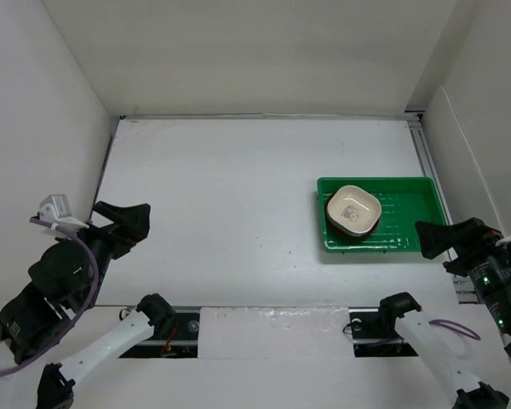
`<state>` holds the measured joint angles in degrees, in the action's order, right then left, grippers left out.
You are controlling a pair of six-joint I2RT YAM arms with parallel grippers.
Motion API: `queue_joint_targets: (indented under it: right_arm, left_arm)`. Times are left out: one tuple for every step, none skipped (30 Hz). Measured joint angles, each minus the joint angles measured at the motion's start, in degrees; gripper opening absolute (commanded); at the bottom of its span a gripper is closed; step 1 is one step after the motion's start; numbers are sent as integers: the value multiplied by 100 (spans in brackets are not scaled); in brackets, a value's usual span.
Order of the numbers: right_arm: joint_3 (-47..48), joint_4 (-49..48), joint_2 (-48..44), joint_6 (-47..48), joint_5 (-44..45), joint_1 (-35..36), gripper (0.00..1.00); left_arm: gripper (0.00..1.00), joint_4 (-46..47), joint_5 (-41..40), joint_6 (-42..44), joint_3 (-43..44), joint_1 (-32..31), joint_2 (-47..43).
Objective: Place the plates into the plastic bin on the countertop
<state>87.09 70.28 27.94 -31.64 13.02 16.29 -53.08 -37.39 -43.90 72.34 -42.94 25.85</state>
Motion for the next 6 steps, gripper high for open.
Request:
queue_joint_targets:
  right_arm:
    - [57, 66, -11, 7, 4, 24, 99]
    - [103, 118, -17, 20, 2, 48, 99]
    - [140, 157, -22, 26, 7, 72, 99]
    - [168, 186, -24, 35, 11, 96, 99]
    - [179, 205, -26, 39, 15, 116, 99]
    - [181, 225, -26, 39, 33, 138, 99]
  left_arm:
    - [100, -50, 33, -15, -37, 0, -74]
    - [100, -85, 79, -33, -68, 0, -125]
    - [100, -116, 129, -52, -96, 0, -144]
    - [100, -138, 175, -63, -107, 0, -144]
    - [100, -149, 221, -81, -109, 0, -140]
    - [100, -151, 245, -92, -109, 0, -138]
